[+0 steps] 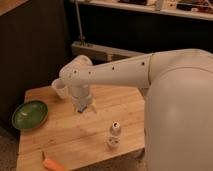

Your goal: Drag the pepper across the table

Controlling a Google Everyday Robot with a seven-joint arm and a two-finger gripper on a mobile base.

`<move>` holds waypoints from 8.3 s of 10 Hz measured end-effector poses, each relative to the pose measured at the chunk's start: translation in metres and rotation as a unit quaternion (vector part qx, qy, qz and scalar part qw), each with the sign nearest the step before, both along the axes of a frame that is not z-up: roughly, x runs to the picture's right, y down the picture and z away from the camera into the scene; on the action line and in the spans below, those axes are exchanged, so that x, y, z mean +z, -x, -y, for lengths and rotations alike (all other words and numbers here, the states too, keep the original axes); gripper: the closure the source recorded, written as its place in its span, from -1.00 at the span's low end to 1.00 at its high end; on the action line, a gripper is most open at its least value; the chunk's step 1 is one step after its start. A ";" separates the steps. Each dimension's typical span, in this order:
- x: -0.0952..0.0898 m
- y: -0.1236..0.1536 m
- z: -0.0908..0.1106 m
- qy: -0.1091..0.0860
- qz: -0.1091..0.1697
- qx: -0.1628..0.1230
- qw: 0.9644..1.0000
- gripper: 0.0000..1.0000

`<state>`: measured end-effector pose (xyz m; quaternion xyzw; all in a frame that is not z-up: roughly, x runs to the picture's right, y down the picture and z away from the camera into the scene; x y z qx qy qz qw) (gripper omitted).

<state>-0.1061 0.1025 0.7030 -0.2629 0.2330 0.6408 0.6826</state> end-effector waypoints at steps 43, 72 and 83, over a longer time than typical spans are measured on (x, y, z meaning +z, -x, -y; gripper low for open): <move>-0.102 0.142 -0.134 0.007 0.359 -0.292 0.886 -0.30; -0.026 0.171 -0.248 0.113 0.356 -0.396 0.839 -0.30; -0.005 0.183 -0.252 0.122 0.366 -0.394 0.834 -0.19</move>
